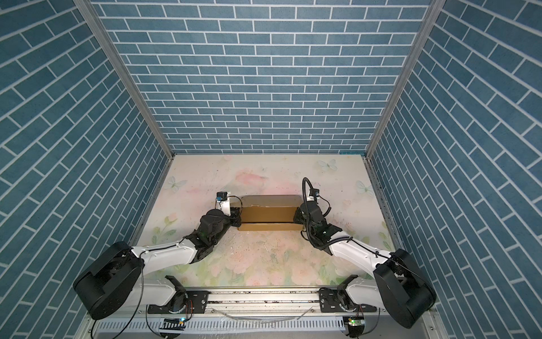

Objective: Fold the paper box

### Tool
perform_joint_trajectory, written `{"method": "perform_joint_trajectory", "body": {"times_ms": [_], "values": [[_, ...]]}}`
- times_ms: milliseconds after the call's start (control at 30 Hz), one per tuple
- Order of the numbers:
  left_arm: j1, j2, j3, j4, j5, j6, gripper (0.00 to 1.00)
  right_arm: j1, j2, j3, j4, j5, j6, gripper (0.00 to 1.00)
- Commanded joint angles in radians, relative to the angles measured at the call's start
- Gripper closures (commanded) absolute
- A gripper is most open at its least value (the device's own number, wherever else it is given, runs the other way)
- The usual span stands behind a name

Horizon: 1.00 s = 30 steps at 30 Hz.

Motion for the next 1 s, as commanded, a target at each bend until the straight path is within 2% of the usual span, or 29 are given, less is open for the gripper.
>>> {"method": "perform_joint_trajectory", "body": {"times_ms": [0, 67, 267, 400, 533, 733, 967], "values": [[-0.028, 0.004, -0.044, -0.053, 0.086, 0.036, 0.97, 0.023, -0.019, -0.048, -0.132, -0.142, -0.012, 1.00], [-0.028, -0.019, -0.060, -0.067, 0.070, 0.061, 0.98, 0.018, -0.057, -0.035, -0.189, -0.183, -0.061, 0.99], [-0.028, -0.039, -0.115, -0.045, 0.023, 0.088, 1.00, -0.014, -0.116, 0.036, -0.414, -0.351, -0.164, 0.74], [-0.028, -0.024, -0.142, 0.018, 0.008, 0.094, 1.00, -0.036, -0.179, 0.034, -0.514, -0.436, -0.189, 0.66], [-0.028, -0.011, -0.153, 0.046, -0.021, 0.107, 1.00, -0.049, -0.305, 0.019, -0.594, -0.504, -0.182, 0.57], [-0.029, 0.022, -0.173, 0.101, -0.041, 0.135, 1.00, -0.085, -0.425, 0.128, -0.737, -0.623, -0.188, 0.54], [-0.034, 0.061, -0.178, 0.151, -0.057, 0.177, 1.00, -0.153, -0.408, 0.346, -0.817, -0.713, -0.201, 0.53]]}}
